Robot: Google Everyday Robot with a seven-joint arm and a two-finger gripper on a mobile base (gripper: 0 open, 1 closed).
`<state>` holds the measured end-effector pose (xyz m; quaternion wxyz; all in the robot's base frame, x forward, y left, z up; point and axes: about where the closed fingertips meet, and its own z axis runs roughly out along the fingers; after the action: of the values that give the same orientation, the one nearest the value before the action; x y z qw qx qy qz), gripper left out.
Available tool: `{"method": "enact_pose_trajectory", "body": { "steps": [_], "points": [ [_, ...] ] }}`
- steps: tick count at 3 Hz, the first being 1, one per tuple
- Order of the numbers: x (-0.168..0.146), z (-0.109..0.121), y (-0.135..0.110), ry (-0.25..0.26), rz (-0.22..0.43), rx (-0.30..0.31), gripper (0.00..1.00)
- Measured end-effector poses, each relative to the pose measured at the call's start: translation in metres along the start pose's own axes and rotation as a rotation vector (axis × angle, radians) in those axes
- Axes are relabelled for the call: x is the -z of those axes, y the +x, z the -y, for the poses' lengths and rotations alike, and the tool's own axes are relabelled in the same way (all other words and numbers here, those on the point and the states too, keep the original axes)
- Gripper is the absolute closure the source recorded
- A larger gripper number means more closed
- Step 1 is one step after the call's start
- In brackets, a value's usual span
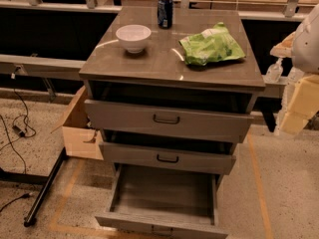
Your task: Place green rice chip bag into bottom drawer
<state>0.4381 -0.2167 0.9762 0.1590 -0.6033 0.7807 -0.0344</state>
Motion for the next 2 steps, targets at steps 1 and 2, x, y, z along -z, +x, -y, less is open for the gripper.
{"method": "enact_pose_trajectory", "body": {
  "steps": [1, 2],
  "points": [
    [0.0000, 0.0004, 0.0003, 0.003, 0.002, -0.004, 0.00],
    [-0.0019, 0.0093, 0.0101, 0.057, 0.040, -0.102, 0.00]
  ]
}}
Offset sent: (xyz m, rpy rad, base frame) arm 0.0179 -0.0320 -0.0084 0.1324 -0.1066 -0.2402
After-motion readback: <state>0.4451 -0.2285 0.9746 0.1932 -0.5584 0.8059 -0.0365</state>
